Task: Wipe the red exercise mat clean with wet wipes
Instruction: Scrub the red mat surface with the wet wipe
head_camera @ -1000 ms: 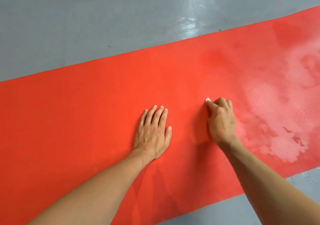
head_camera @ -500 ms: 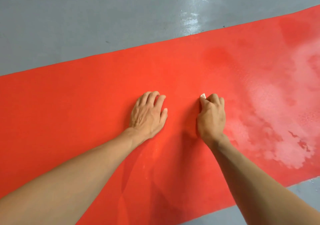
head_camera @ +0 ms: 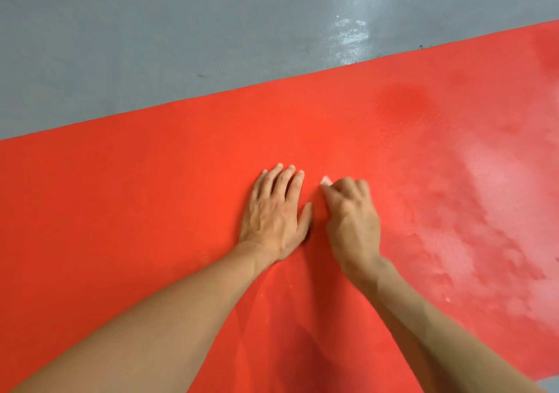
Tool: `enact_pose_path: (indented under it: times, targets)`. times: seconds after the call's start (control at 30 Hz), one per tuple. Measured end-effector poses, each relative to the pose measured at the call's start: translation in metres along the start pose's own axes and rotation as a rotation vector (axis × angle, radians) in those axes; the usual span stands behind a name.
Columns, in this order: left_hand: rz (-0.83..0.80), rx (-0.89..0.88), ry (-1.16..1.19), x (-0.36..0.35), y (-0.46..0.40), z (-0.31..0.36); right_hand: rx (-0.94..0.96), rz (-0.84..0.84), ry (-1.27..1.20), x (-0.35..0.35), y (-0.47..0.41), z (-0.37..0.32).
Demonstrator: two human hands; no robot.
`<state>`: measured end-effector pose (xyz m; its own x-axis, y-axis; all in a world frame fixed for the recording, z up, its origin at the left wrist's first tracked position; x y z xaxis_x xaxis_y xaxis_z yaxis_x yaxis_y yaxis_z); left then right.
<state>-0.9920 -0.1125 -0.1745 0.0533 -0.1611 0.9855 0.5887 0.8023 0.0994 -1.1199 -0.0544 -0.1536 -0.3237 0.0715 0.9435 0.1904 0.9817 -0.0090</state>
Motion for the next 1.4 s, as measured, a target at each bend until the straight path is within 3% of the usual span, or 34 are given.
enact_pose_path:
  times: [0.1,0.17,0.27,0.3,0.4,0.47,0.53,0.63,0.67,0.73,0.8,0.87,0.93,1.07,1.13,1.27,1.33,1.4]
  targets:
    - [-0.001,-0.009,0.003,0.0,-0.002,-0.001,0.267,-0.062,0.069,0.003,0.0,0.005]
    - [0.012,-0.005,-0.012,-0.001,-0.002,-0.001,0.093,-0.029,0.106,0.012,-0.012,0.039]
    - [0.011,-0.002,-0.016,0.0,-0.002,-0.002,-0.365,0.08,0.011,0.018,-0.026,0.068]
    - [0.014,-0.004,-0.019,0.0,-0.002,-0.002,-0.371,0.086,0.002,0.015,-0.027,0.053]
    - [0.028,-0.016,0.009,-0.001,-0.001,-0.002,-0.008,0.007,0.023,-0.004,-0.017,0.001]
    - [0.073,-0.019,0.028,0.007,-0.008,-0.005,0.224,-0.052,0.084,-0.002,-0.019,0.005]
    - [0.095,-0.028,0.014,0.014,-0.024,-0.012,0.136,-0.043,0.126,0.012,-0.033,0.04]
    - [0.078,0.039,-0.013,0.015,-0.045,-0.024,-0.272,0.063,0.038,0.027,-0.05,0.088]
    - [0.061,0.07,-0.009,0.012,-0.049,-0.028,-0.312,0.09,0.016,0.025,-0.051,0.078]
    - [0.02,0.099,-0.026,0.005,-0.052,-0.028,-0.177,0.098,-0.034,0.009,-0.048,0.034]
    - [-0.007,0.092,-0.029,0.005,-0.052,-0.028,0.094,0.004,-0.074,-0.009,-0.038,-0.004]
    - [-0.013,0.096,-0.031,0.008,-0.051,-0.029,0.258,-0.049,-0.021,-0.007,-0.039,-0.006]
    - [-0.011,0.104,-0.045,0.007,-0.051,-0.028,0.173,-0.012,0.041,0.004,-0.056,0.022]
    - [0.002,0.111,-0.035,0.007,-0.053,-0.027,-0.201,0.093,-0.003,0.014,-0.079,0.056]
    - [-0.006,0.112,-0.032,0.007,-0.052,-0.028,-0.135,0.084,-0.023,0.003,-0.071,0.025]
    - [0.002,0.117,0.0,0.009,-0.054,-0.03,0.267,-0.025,0.024,-0.007,-0.057,-0.005]
    - [0.025,0.124,0.007,0.019,-0.064,-0.037,0.231,-0.019,0.088,0.003,-0.068,0.018]
    - [0.038,0.064,-0.022,0.025,-0.075,-0.043,0.014,0.035,0.079,0.013,-0.08,0.051]
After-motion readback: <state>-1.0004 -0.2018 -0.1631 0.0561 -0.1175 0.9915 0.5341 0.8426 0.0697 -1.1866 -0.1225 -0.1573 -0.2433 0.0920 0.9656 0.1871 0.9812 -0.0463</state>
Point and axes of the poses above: each hand's wrist, its own y-axis away from the middle knuckle, its own x-axis out of the back of the hand, z = x × y, the point moved 5 cm from there along -y, towards the middle knuckle, and after that the axes turned 13 degrees about -z, right-handed, at the moved point
